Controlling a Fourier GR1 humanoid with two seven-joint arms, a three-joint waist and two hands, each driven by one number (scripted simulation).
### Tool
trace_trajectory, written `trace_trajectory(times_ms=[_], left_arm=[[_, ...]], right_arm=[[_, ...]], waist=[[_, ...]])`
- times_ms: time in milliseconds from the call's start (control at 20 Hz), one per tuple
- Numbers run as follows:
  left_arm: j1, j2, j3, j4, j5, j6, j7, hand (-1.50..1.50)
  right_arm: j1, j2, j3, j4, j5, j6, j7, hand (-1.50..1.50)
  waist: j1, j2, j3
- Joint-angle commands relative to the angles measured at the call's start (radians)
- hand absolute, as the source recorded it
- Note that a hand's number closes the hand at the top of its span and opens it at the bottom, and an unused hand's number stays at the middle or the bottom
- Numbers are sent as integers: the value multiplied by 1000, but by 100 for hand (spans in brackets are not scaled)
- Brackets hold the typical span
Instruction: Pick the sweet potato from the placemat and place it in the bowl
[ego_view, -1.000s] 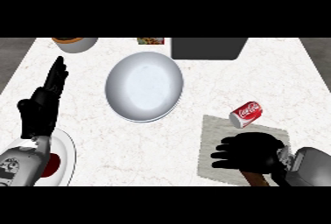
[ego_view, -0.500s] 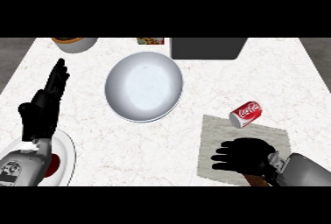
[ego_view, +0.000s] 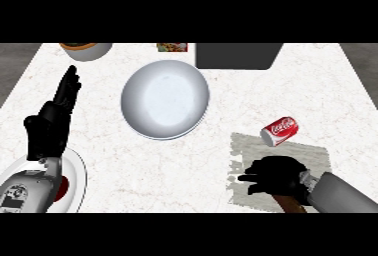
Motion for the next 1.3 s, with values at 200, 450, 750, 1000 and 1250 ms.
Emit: trace_trajectory(times_ms=[200, 450, 750, 1000, 1250], left_arm=[[-15, -29, 35, 37, -22, -16, -50, 0], [16, -38, 31, 11, -34, -27, -25, 0], [2, -32, 34, 24, -25, -32, -22, 0], [7, -27, 44, 25, -29, -24, -25, 0], [10, -25, 45, 26, -22, -32, -23, 0]], right_arm=[[35, 49, -13, 54, 84, -57, -106, 150], [38, 82, -41, 94, 96, -64, -151, 150], [61, 437, -268, 100, -39, 11, 291, 150], [64, 622, -376, 104, -60, -80, 501, 150], [51, 648, -453, 37, -134, -254, 692, 150]], waist=[[-4, 9, 5], [-1, 8, 5], [-26, 8, 7], [-35, 4, 9], [-3, -2, 16]])
